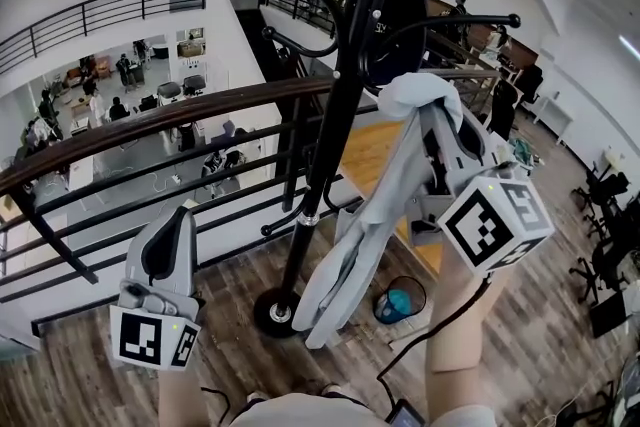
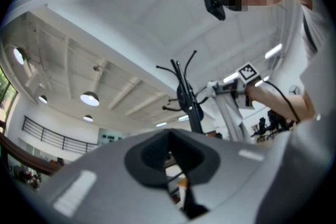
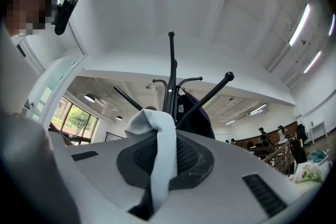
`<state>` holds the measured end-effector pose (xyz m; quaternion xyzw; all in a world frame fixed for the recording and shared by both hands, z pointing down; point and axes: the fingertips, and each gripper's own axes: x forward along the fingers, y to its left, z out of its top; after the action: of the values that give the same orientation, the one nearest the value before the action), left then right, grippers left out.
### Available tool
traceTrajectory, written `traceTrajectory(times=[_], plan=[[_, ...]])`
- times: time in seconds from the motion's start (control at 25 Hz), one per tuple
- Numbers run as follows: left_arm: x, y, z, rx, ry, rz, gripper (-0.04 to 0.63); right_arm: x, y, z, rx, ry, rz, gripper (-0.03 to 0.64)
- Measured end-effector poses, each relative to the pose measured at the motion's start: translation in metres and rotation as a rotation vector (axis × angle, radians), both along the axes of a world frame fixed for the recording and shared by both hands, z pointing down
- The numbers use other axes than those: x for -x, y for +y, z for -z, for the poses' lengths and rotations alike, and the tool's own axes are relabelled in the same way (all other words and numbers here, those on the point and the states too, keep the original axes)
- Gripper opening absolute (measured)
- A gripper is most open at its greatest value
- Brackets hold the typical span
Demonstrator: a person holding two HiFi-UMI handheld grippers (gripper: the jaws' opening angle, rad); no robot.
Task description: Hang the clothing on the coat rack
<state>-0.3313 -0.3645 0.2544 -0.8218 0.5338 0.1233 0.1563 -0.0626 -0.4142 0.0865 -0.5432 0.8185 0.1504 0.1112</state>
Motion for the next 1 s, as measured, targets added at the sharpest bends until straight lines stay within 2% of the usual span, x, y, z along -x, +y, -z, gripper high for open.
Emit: traceTrajectory(times=[0.44,1.0], plan=[[-0.008,0.003,0.0,0.003,-0.001,0.014,0.006,0.002,-0.018,-0.045,0.102,0.02,0.019,0.006],[-0.001,0.01,-0.004,0.012,-0.006,0.05,0.006,0.023,-0.036,-0.068,0.149,0.064,0.045,0.006]])
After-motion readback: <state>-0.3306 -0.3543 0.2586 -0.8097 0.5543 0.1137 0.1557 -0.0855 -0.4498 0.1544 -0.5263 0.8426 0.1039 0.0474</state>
